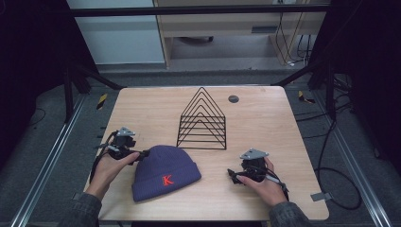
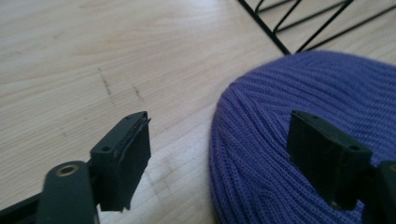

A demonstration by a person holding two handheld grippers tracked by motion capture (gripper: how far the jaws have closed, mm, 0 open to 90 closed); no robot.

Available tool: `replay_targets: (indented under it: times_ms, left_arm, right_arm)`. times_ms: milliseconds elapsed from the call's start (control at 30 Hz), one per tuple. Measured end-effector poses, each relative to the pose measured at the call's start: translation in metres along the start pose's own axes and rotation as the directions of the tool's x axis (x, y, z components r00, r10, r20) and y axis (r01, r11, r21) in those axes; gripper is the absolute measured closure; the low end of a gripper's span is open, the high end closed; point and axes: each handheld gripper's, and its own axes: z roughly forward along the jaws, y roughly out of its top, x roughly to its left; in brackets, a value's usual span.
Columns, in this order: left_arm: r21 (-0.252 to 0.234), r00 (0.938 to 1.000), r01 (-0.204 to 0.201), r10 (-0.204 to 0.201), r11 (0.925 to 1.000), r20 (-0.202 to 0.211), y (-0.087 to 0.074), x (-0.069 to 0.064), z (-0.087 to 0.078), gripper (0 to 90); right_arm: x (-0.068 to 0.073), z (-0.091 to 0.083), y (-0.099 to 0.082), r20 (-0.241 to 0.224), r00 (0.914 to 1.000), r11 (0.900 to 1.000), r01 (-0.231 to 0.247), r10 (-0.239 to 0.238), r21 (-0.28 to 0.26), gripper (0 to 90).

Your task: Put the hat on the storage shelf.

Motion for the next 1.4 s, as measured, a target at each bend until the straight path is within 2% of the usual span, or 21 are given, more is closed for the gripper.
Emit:
replay_targets:
  times_ms: [133,233,633,833,1000,1167,1267,1400]
  left_arm:
    - [0.043,0.9996,-0.027,0.027,0.9987,0.003,0.004,-0.003,0.007,29.9]
    - [0.090,0.9985,-0.054,0.053,0.9945,0.014,0.006,-0.004,0.013,33.2]
    - [0.164,0.9958,-0.090,0.086,0.9823,0.031,0.006,-0.008,0.031,44.5]
    - [0.166,0.9944,-0.099,0.091,0.9812,0.054,0.005,-0.010,0.033,55.6]
    - [0.154,0.9948,-0.084,0.074,0.9846,0.071,0.001,-0.010,0.032,64.9]
    - [0.147,0.9940,-0.097,0.088,0.9844,0.065,0.001,-0.013,0.030,76.4]
    - [0.142,0.9929,-0.115,0.109,0.9832,0.048,0.001,-0.017,0.026,77.9]
    - [0.100,0.9918,-0.123,0.119,0.9873,0.046,0.000,-0.021,0.012,78.2]
  right_arm:
    - [0.000,0.000,0.000,0.000,1.0000,1.0000,-0.001,0.001,0.000,8.2]
    - [0.000,0.000,0.000,0.000,1.0000,1.0000,-0.001,0.001,0.000,8.2]
    - [0.001,0.000,0.000,0.001,1.0000,1.0000,-0.002,0.002,0.002,8.2]
    - [0.001,0.000,0.000,0.000,1.0000,1.0000,0.003,-0.003,0.002,8.2]
    - [0.001,0.000,0.000,0.000,1.0000,1.0000,0.001,-0.001,0.002,8.2]
    - [0.001,0.000,0.000,0.000,1.0000,1.0000,0.004,-0.004,0.002,8.2]
    - [0.001,0.000,0.000,-0.002,1.0000,1.0000,0.005,-0.005,0.002,8.2]
    - [0.001,0.000,0.000,-0.002,1.0000,1.0000,0.005,-0.005,0.002,8.2]
